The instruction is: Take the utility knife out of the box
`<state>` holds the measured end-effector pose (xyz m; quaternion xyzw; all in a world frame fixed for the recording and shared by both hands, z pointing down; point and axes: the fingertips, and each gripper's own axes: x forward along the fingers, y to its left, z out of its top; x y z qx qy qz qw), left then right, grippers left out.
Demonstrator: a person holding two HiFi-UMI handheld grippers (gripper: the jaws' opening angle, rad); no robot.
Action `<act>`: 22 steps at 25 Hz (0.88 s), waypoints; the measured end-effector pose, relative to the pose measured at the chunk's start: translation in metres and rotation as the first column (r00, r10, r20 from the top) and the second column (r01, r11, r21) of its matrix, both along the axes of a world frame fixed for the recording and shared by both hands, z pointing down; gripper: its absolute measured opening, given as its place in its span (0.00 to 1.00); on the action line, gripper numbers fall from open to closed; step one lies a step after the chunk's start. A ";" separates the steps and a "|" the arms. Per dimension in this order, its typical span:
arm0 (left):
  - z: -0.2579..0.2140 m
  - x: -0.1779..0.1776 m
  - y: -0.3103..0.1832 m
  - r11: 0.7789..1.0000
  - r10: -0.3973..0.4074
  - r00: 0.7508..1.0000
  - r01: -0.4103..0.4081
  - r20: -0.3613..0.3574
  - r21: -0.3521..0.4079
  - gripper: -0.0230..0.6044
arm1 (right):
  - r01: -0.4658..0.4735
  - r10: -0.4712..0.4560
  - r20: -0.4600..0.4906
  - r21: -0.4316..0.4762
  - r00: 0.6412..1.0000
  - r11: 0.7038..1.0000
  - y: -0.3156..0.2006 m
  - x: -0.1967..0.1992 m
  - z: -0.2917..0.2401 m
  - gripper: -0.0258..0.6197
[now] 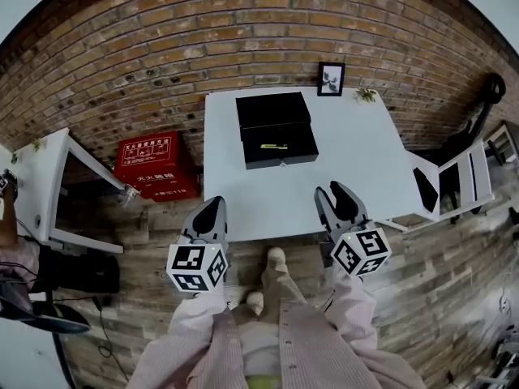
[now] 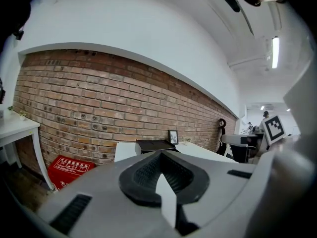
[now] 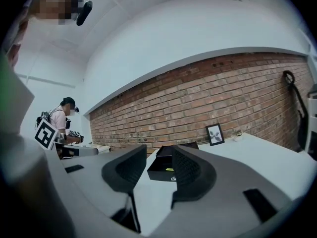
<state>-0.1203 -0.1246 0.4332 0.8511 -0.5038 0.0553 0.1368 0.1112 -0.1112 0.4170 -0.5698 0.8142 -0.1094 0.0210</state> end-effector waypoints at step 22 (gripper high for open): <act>0.041 0.038 -0.132 0.985 -0.101 0.995 0.100 0.001 -0.137 0.02 | 0.294 -0.309 -0.069 -0.171 0.949 0.941 -0.172 -0.005 0.048 0.26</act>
